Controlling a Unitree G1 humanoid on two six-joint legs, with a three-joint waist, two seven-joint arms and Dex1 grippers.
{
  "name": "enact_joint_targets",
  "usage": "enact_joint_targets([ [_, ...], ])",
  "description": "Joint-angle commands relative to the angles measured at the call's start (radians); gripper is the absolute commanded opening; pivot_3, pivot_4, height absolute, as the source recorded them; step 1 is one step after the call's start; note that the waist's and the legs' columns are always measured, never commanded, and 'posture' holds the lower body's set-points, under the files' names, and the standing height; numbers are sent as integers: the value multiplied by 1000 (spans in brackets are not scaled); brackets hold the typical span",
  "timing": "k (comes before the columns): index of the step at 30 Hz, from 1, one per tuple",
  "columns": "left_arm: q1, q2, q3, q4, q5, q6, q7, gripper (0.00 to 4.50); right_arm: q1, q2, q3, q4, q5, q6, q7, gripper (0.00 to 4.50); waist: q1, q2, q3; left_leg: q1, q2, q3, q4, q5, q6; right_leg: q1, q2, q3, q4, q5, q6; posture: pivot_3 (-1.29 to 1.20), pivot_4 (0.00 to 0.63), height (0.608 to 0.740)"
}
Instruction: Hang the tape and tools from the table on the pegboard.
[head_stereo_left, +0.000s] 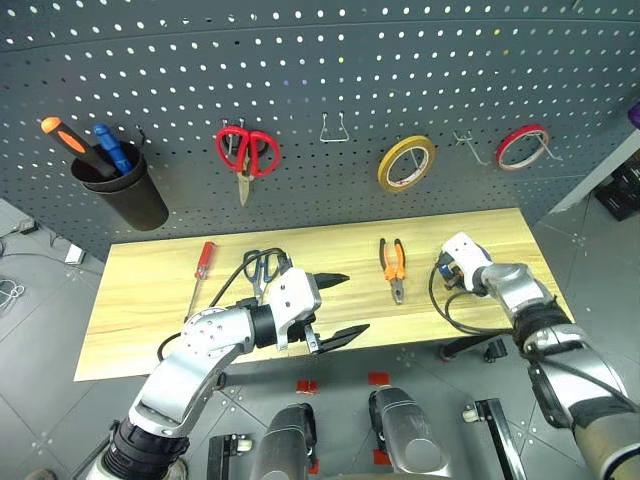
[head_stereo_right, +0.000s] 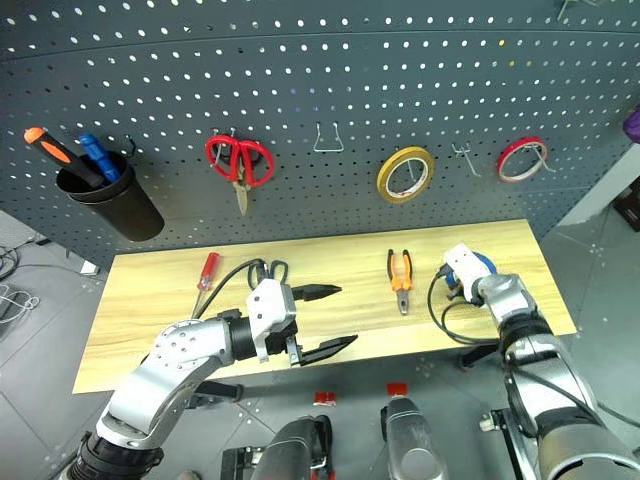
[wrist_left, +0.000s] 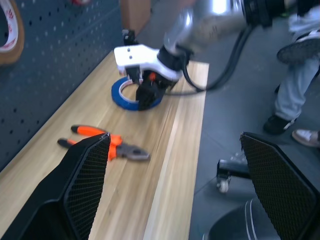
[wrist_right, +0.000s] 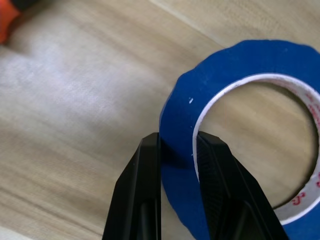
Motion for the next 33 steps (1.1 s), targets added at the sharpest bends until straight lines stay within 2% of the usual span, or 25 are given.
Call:
enact_joint_targets([
  [1, -29, -22, 53, -19, -55, 9, 12, 4379, 165, -29, -87, -454, 17, 95, -53, 685, 1, 3, 2, -1, 0, 0, 1, 0, 0, -1, 0, 0, 1, 0, 0, -320, 287, 740],
  [3, -49, -30, 76, -23, -76, 21, 18, 4379, 291, -9, -118, -721, 7, 131, -99, 685, -2, 4, 2, -1, 0, 0, 2, 0, 0, -1, 0, 1, 3, 0, 0, -326, 288, 740],
  [5, -63, -35, 92, -29, -96, 33, 20, 4379, 376, 8, -129, -899, -11, 145, -135, 685, -7, 3, 2, 1, 0, 0, 2, 0, 0, -2, 1, 2, 6, -1, 1, -326, 288, 740],
  [6, -75, -44, 114, -33, -116, 41, 36, 4379, 432, 24, -111, -1015, -46, 84, -177, 685, -10, 3, 2, 2, 1, 0, 2, 0, 0, -1, 2, 2, 6, -1, 1, -341, 291, 740],
  [8, -91, -55, 146, -41, -144, 52, 54, 4379, 492, 53, -83, -1158, -99, -1, -246, 684, -9, 3, 3, 2, 1, 0, 2, 0, -1, -1, 3, 1, 7, -1, 1, -345, 292, 740],
  [10, -100, -67, 169, -51, -173, 60, 69, 4379, 484, 78, -69, -1201, -138, -41, -290, 684, -13, 3, 3, 1, 2, 0, 2, 0, -1, -3, 4, 2, 7, -1, 1, -345, 292, 740],
  [13, -121, -89, 206, -58, -229, 90, 100, 4379, 412, 108, -74, -1165, -158, -77, -331, 684, -15, 2, 4, 1, 2, 1, 2, 1, -3, -3, 5, 3, 7, -1, 1, -343, 287, 740],
  [17, -146, -85, 216, -68, -247, 111, 116, 4379, 264, 118, -110, -1014, -133, -130, -357, 684, -19, 0, 4, 1, 2, 1, 3, 1, -2, -3, 5, 3, 7, 0, 1, -333, 283, 740],
  [21, -147, -81, 206, -90, -240, 128, 140, 4379, 100, 142, -149, -745, -53, -177, -346, 684, -25, -1, 5, 0, 2, 1, 2, 1, -2, -3, 5, 3, 7, 0, 1, -316, 280, 740],
  [25, -132, -70, 207, -104, -234, 140, 149, 4379, 11, 162, -182, -573, 31, -193, -303, 684, -32, -1, 5, 0, 2, 1, 2, 1, -2, -3, 5, 4, 7, 0, 0, -304, 280, 740],
  [30, -78, -6, 261, -105, -241, 160, 136, 4379, 35, 141, -174, -585, 43, -170, -280, 2310, -33, -1, 5, 0, 3, 1, 2, 1, -2, -5, 6, 5, 7, 0, 0, -307, 282, 740],
  [33, 5, 104, 311, -76, -188, 114, 70, 4379, 127, 147, -147, -724, 47, -18, -257, 3326, -32, -1, 5, 0, 3, 1, 2, 1, -2, -5, 6, 5, 7, -1, 0, -309, 283, 740],
])
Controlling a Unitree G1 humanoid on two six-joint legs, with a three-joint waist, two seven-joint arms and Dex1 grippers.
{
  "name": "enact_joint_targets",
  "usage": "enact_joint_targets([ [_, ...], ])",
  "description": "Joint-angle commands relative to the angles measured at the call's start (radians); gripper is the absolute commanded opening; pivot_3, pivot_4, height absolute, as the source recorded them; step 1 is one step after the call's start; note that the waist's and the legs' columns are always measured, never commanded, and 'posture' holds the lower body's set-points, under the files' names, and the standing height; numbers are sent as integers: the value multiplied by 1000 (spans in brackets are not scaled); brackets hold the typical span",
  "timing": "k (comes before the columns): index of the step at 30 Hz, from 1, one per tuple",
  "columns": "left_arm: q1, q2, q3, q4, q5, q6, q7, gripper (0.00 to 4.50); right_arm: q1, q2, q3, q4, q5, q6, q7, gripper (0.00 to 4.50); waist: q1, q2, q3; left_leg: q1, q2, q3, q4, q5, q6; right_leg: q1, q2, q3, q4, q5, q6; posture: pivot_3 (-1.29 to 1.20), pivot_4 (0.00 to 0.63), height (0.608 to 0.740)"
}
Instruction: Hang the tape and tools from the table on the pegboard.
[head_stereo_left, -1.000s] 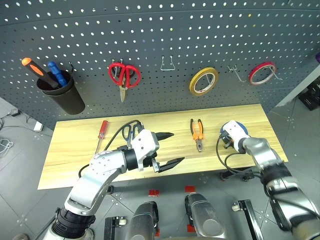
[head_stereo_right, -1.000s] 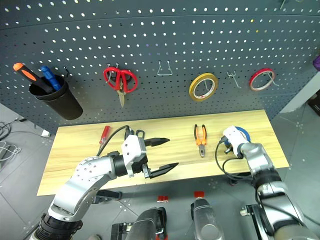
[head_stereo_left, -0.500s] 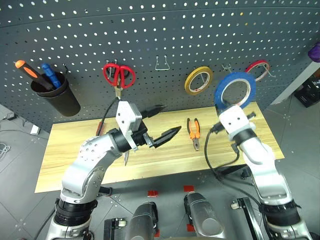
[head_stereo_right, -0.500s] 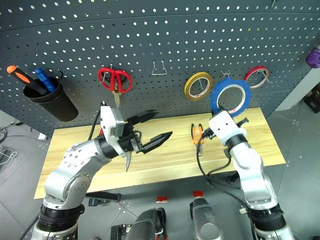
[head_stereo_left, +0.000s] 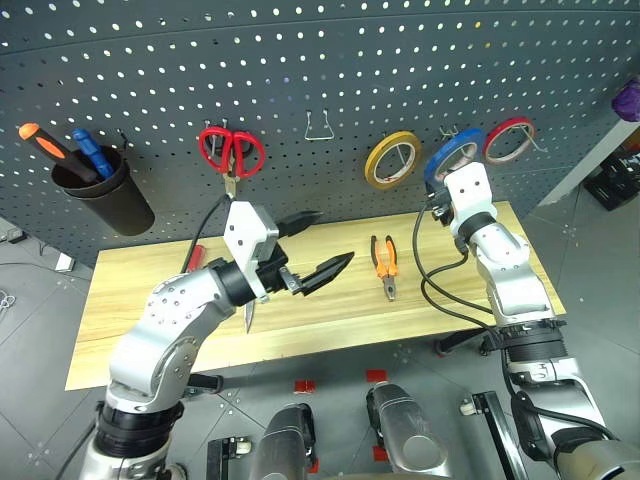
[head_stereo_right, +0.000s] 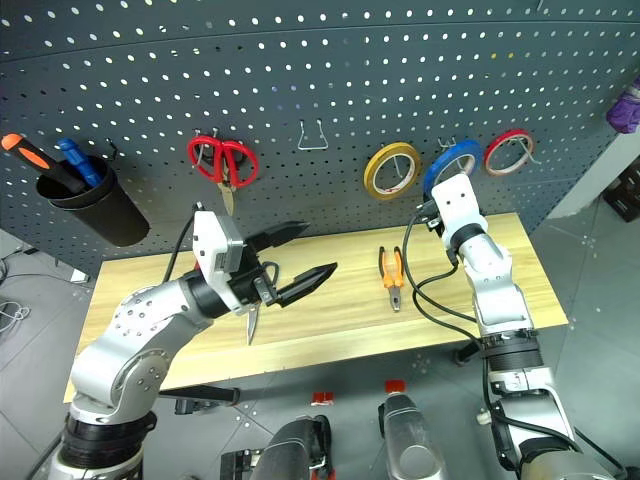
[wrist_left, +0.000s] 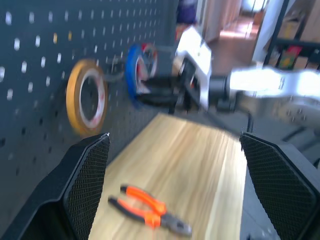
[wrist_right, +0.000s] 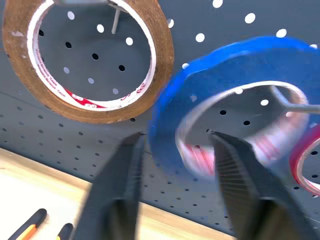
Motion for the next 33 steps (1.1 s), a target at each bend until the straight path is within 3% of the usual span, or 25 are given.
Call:
enact_joint_targets([
  [1, 109, 139, 79, 6, 71, -77, -103, 4379, 110, 22, 30, -220, 18, 220, 28, 3624, 0, 0, 0, 0, 0, 0, 0, 0, 0, 0, 0, 0, 0, 0, 0, -314, 289, 740],
  [4, 210, 239, 98, 56, 134, -164, -185, 4379, 164, 96, 72, -360, 29, 497, 7, 4454, -2, 1, 1, 0, 1, 0, -2, 0, 0, -2, 0, 1, 0, -1, -2, -320, 292, 740],
  [7, 265, 281, 107, 100, 175, -227, -225, 4379, 150, 198, 110, -391, 23, 723, -35, 4454, -3, 1, 1, -1, 2, 2, -5, 0, 0, -6, 0, 2, 1, 0, -4, -317, 297, 740],
  [11, 309, 302, 114, 139, 213, -276, -249, 4379, 76, 380, 79, -269, -1, 836, -181, 4454, -2, 2, 1, -2, 1, 3, -11, 2, -3, -11, -1, 2, 0, 1, -6, -309, 304, 740],
  [18, 345, 286, 101, 90, 209, -260, -242, 4379, -47, 477, -21, 15, 17, 751, -318, 4454, -2, 2, 2, -3, 0, 3, -14, 2, -3, -12, -4, 0, -2, 0, -6, -284, 312, 740],
  [33, 357, 272, 102, 61, 213, -246, -219, 4379, -245, 463, -70, 539, 63, 457, -359, 4454, -6, 1, 12, -2, 0, 5, -14, 2, -2, -13, -4, 0, 0, 0, -6, -240, 319, 740],
])
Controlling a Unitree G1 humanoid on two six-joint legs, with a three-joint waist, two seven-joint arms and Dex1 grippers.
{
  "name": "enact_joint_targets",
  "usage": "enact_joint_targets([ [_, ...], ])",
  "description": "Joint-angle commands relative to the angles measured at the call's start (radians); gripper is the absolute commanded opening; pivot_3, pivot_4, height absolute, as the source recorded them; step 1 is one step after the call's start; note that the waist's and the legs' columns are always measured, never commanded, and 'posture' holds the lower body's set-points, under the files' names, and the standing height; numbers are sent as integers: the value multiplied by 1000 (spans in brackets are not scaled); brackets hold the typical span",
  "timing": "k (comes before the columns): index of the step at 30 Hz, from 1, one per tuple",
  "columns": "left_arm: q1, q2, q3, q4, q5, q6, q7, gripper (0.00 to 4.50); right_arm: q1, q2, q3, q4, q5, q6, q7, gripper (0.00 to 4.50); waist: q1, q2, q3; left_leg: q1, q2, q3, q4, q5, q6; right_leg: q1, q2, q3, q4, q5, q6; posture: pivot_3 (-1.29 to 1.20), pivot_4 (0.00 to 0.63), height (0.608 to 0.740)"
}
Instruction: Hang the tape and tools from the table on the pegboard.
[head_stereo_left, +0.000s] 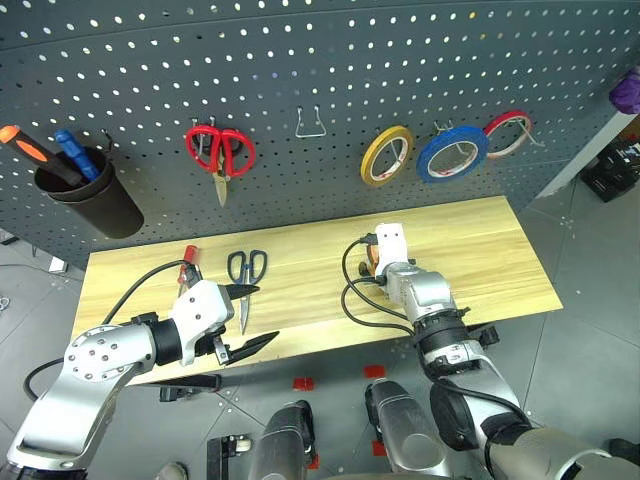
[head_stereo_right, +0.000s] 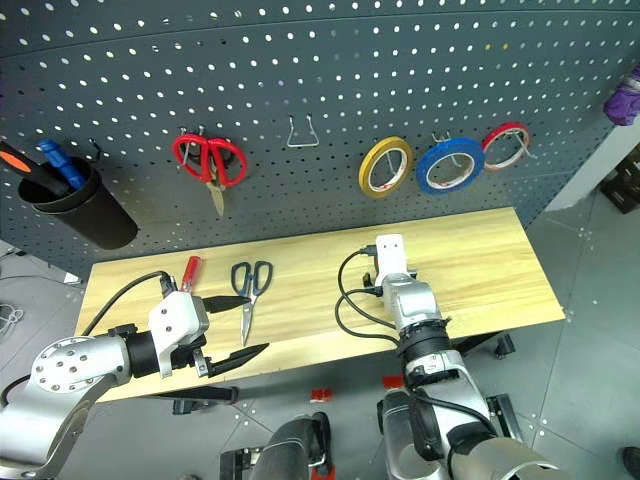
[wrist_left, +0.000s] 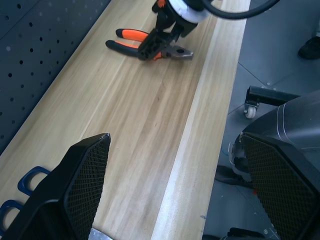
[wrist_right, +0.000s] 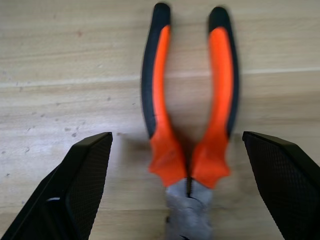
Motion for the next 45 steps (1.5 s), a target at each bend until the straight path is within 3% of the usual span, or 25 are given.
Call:
enact_joint_targets([
  [1, 14, -4, 19, -31, 0, -5, 5, 4379, -36, -5, 19, 80, -10, -89, -16, 4454, 1, 0, 1, 0, 0, 0, 0, 0, 0, 0, 0, 0, 0, 0, 0, -239, 319, 740],
  [10, 4, -15, 10, -23, 4, -13, 12, 4379, -114, -20, 39, 287, -23, -200, -21, 4454, 1, 0, 1, 0, 0, 0, 0, 0, 0, 0, 0, 0, 0, 0, 0, -238, 316, 740],
  [13, 2, -27, 14, -21, -1, -15, 17, 4379, -139, -24, 7, 323, 6, -177, -28, 3931, 1, 0, 1, 1, 0, 0, 0, 0, 0, 0, 0, 0, 0, 0, 0, -243, 312, 740],
  [16, 8, -48, 29, -19, 2, -28, 39, 4379, -156, -19, -16, 295, 35, -139, -17, 2931, 2, -1, 1, 0, 0, 0, 0, 0, 0, 1, 0, 0, 0, 0, 0, -245, 310, 740],
  [17, 13, -54, 35, -17, 1, -35, 40, 4379, -156, -17, -7, 262, 35, -129, -4, 2866, 2, -1, 1, 0, 0, 0, 0, 0, 0, 1, 0, 0, 0, 0, 0, -245, 310, 740],
  [20, 36, -82, 67, -18, -24, -41, 52, 4379, -107, -10, 58, 55, 25, -88, 56, 2868, 2, 0, 1, 0, 0, 0, 0, 0, 0, 0, 0, 0, 0, 0, 0, -246, 308, 740],
  [23, 61, -118, 120, -37, -64, -25, 79, 4379, 14, -12, 155, -272, 39, 20, 145, 2867, 3, 0, 1, -4, 1, 0, 0, 0, 0, -4, 0, 0, 0, 0, 0, -249, 307, 740],
  [27, 47, -234, 251, -53, -166, -6, 211, 4379, 189, -52, 293, -742, 93, 111, 269, 2867, 8, -1, 1, -14, 1, -1, 1, 0, 0, -13, 0, -2, 1, 0, 0, -249, 305, 740],
  [32, 54, -293, 326, -97, -243, 42, 292, 4379, 211, -20, 315, -959, 120, -8, 276, 2867, 9, -1, 1, -15, 0, -2, 3, 0, -1, -13, 0, -2, 1, 0, 1, -241, 306, 740],
  [38, 37, -286, 318, -160, -311, 114, 337, 4379, 29, 36, 289, -869, 105, -298, 270, 2867, 9, -1, 1, -14, 0, -3, 3, 3, -3, -13, 0, -4, 3, 1, 0, -217, 305, 740],
  [45, -78, -269, 286, -201, -368, 249, 457, 4379, -288, 67, 203, -461, 102, -644, 206, 2867, 11, -4, 2, -14, 0, -3, 3, 4, -4, -13, 1, -4, 2, 2, -1, -190, 303, 740],
])
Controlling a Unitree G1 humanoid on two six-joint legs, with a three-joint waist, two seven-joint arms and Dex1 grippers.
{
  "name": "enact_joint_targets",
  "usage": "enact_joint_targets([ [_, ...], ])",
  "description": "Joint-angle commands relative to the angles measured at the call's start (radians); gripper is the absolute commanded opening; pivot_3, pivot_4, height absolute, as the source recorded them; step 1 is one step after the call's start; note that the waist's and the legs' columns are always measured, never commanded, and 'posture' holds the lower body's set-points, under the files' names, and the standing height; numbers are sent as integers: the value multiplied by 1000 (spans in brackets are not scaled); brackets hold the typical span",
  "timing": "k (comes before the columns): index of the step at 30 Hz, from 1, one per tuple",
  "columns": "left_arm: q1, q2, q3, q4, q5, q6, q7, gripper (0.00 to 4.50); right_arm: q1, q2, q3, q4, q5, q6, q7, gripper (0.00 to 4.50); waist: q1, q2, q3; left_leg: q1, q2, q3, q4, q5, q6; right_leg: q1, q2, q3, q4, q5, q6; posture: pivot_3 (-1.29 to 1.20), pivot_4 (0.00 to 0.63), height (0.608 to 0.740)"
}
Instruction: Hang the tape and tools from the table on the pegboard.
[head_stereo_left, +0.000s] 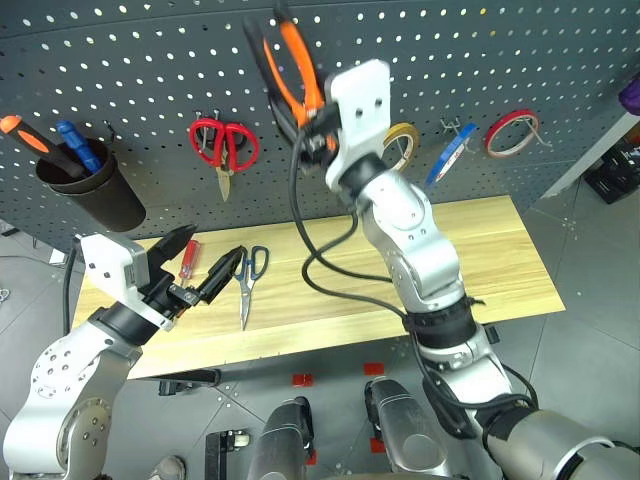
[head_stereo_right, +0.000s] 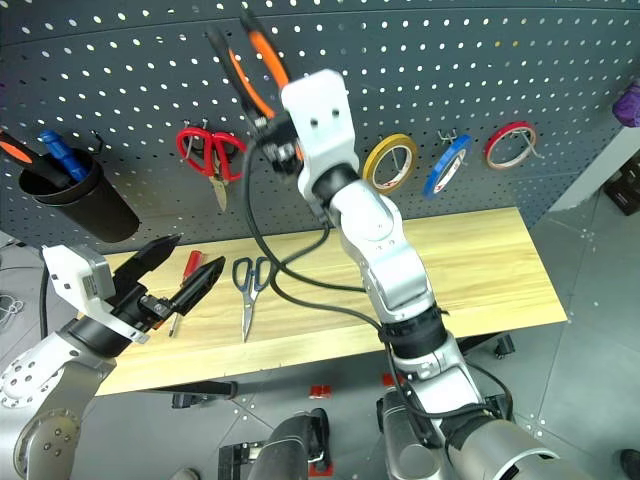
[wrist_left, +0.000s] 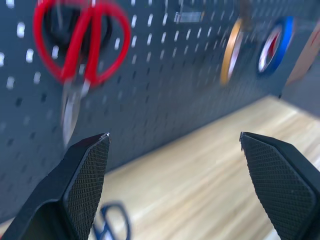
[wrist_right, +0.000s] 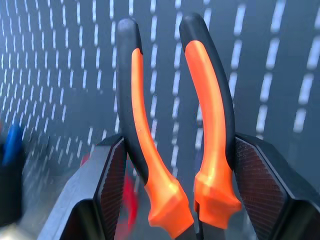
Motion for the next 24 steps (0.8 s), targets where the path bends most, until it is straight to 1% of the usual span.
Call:
enact_joint_targets([
  [1, -55, 12, -19, -38, -13, 63, 77, 4379, -163, 57, -51, 198, 0, -190, -43, 2867, 0, 0, 0, 0, 0, 0, 0, 0, 0, 0, 0, 0, 0, 0, 0, -183, 299, 740],
  [3, -98, 11, -38, -52, -33, 99, 105, 4379, -254, 50, -69, 345, -19, -314, -64, 2867, 0, 0, 0, 0, 0, 0, 0, 0, 0, 0, 0, 0, 0, 0, 0, -179, 298, 740],
  [5, -124, 17, -58, -63, -39, 127, 115, 4379, -305, 43, -73, 471, -43, -420, -83, 2867, 0, -1, 0, 0, 0, 0, 0, 1, -2, 0, 0, 0, 0, 0, 0, -175, 295, 740],
  [9, -162, 36, -100, -80, -29, 153, 112, 4379, -355, 30, -82, 692, -83, -579, -122, 2867, 0, -1, 0, 0, 0, 1, 0, 3, -5, 0, 0, 0, 0, 0, 0, -168, 295, 740],
  [11, -170, 39, -106, -83, -30, 160, 111, 4379, -373, 29, -90, 757, -88, -625, -132, 2867, 2, -1, 0, 0, 0, 1, 0, 3, -5, 0, 0, 0, 0, 0, 0, -157, 296, 740],
  [15, -197, 40, -125, -65, -16, 153, 104, 4379, -360, 12, -57, 921, -157, -728, -175, 2867, 5, -1, 0, -1, 0, 2, 0, 3, -5, 0, 0, 0, 0, 0, 0, -158, 300, 740],
  [19, -205, 35, -137, -53, 1, 143, 101, 4379, -361, -11, -51, 1010, -208, -783, -220, 2867, 9, -1, 1, -1, 0, 2, 1, 4, -6, 0, 0, 1, 0, 0, 0, -156, 302, 740],
  [24, -204, 26, -148, -36, 27, 125, 97, 4379, -332, -39, -53, 1039, -231, -794, -235, 2867, 25, -1, 1, 0, 1, 1, 1, 5, -6, -1, 1, 0, 3, 0, 0, -163, 304, 740],
])
